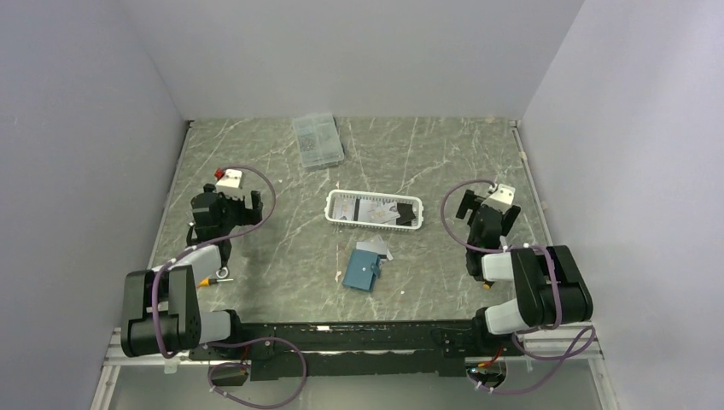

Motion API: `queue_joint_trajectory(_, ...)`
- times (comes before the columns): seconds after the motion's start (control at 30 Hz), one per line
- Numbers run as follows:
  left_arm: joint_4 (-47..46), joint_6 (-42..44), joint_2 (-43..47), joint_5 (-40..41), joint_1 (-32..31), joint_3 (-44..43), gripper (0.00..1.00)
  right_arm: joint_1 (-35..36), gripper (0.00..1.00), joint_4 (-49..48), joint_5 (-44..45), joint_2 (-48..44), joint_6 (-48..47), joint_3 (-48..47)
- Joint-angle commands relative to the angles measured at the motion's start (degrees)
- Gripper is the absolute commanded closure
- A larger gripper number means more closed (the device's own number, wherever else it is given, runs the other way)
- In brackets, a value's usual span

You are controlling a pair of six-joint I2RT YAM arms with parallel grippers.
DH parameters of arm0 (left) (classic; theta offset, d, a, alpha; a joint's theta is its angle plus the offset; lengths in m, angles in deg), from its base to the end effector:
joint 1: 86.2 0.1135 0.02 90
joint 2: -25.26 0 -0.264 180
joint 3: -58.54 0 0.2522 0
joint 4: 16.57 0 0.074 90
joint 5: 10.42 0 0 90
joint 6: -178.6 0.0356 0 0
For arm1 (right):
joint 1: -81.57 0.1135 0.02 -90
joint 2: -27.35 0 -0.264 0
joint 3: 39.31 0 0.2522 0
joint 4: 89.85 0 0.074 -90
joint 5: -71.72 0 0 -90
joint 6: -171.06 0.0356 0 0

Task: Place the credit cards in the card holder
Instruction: Reset both arms

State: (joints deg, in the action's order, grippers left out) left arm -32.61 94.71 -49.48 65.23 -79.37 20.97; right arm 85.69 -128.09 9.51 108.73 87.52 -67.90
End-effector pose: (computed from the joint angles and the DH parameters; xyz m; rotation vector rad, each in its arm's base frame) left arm 0.2519 0.0213 0.1767 0.1538 1.9225 -0.0919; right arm 0.2356 0.0003 0.1472 0.3755 1.7662 -0.3104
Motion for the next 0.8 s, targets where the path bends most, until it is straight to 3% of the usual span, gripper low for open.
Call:
queue_joint_trajectory(0.0,-5.8,-1.7,3.1,3.2,0.5,1.7,0.01,-0.2,0.0,-22.7,-2.7,4.1,-3.5,5.1)
queue_joint_trajectory(0.07,-5.4,-1.9,2.7,4.5,0.4,1.2,0.01,-0.3,0.0,-16.2,-3.1,2.2,-1.1,4.2)
queue_joint_trajectory(0.13,-8.5,-2.8,1.7,6.2,0.3,1.5,0.01,-0.3,0.0,-20.1,-2.9,3.8,-3.0,4.0)
queue_joint_trajectory(0.2,-18.5,-2.4,-1.5,6.7,-0.4,3.6,0.01,-0.6,0.0,-14.1,-3.4,2.9,-1.1,2.2)
queue_joint_trajectory(0.27,-15.0,0.1,-0.9,8.9,-3.1,3.3,0.01,-0.6,0.0,-13.3,-3.1,4.0,-2.2,1.2)
queue_joint_trajectory(0.37,-25.1,-0.8,-1.0,12.4,-4.0,9.3,0.01,-0.7,0.0,-13.7,-3.1,3.7,-1.9,1.3)
queue_joint_trajectory(0.4,-35.7,-1.0,-2.9,12.9,-4.0,12.8,0.01,-0.8,0.0,-13.4,-3.1,3.7,-1.8,1.3)
queue_joint_trajectory(0.47,-33.4,-0.5,-0.1,11.4,-4.0,14.4,0.01,-0.7,0.0,-12.7,-3.1,3.3,-1.6,1.2)
queue_joint_trajectory(0.53,-39.0,-1.4,-2.5,13.5,-4.0,14.9,0.01,-0.7,0.0,-12.9,-3.1,3.5,-1.7,1.2)
queue_joint_trajectory(0.63,-26.8,-1.3,-1.6,13.4,-4.1,9.9,0.01,-0.7,0.0,-12.7,-3.1,3.5,-1.6,1.1)
queue_joint_trajectory(0.77,-31.4,-1.0,-1.0,12.6,-4.1,12.6,0.01,-0.7,0.0,-12.7,-3.1,3.3,-1.6,1.2)
